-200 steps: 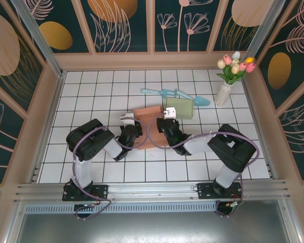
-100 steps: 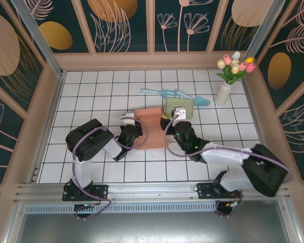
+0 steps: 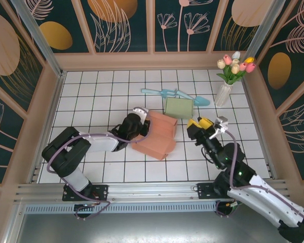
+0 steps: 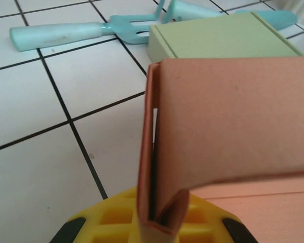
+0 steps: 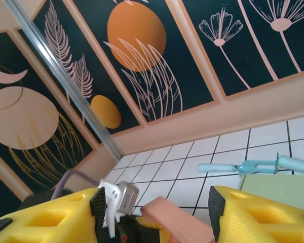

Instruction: Fold the paper box

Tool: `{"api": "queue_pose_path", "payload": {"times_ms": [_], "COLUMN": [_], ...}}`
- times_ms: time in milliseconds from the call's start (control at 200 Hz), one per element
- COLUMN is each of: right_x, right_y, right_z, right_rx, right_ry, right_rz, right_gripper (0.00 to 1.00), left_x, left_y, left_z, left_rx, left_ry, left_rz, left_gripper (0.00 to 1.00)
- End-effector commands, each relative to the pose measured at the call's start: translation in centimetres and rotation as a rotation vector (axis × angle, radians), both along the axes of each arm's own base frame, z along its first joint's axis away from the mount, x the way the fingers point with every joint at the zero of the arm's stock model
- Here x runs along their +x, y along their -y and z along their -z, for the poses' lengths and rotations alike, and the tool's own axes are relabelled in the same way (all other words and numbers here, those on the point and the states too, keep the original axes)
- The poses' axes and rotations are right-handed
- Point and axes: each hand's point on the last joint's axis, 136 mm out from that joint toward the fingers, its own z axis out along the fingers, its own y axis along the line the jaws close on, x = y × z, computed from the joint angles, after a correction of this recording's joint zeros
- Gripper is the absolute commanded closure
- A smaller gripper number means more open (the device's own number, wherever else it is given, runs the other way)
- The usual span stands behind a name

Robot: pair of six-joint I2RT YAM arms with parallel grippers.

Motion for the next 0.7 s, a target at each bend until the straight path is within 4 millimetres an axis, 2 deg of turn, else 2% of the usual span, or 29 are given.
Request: {"api": "queue_pose_path", "payload": {"times_ms": [0, 75, 120, 130, 220, 325, 390, 475, 696], "right_x": [-1.2, -1.9, -2.3, -2.4, -3.2, -4.1, -4.6, -5.0, -5.5], "right_y": [-0.5, -0.1, 0.0, 0.0, -0.2, -0.6, -0.9, -1.0, -0.8], "right_z": [2.7, 1.9, 1.5, 1.3, 0.9, 0.6, 0.5, 0.2, -0.3], "right_rx": [-0.041, -0.026, -0.017, -0.013, 0.013, 0.048, 0.068, 0.081, 0.091], "right_ry": [-0.071, -0.044, -0.027, -0.022, -0.001, 0.01, 0.014, 0.02, 0.025], "right_rz": [-0.074, -0.094, -0.11, -0.116, -0.158, -0.219, -0.252, -0.277, -0.291], "right_gripper": [0.41, 0.41, 0.41, 0.41, 0.41, 0.41, 0.41, 0.41, 0.41], "left_x": [-2.8, -3.9, -4.1, -4.2, -5.2, -6.0, -6.7, -6.6, -5.0], "left_y": [-1.7, -2.7, -2.9, -3.1, -2.2, -3.3, -4.2, -4.9, -3.2], "left_z": [2.8, 3.8, 3.6, 4.2, 5.6, 6.4, 6.3, 5.4, 2.4], "left_rx": [0.283, 0.445, 0.522, 0.553, 0.664, 0.914, 1.043, 1.161, 1.13], "left_ry": [-0.174, -0.271, -0.303, -0.321, -0.418, -0.484, -0.525, -0.514, -0.424], "left_rz": [0.087, 0.112, 0.125, 0.123, 0.182, 0.194, 0.207, 0.205, 0.219], "left_gripper": [1.0, 1.0, 1.0, 1.0, 1.0, 1.0, 1.0, 1.0, 1.0]}}
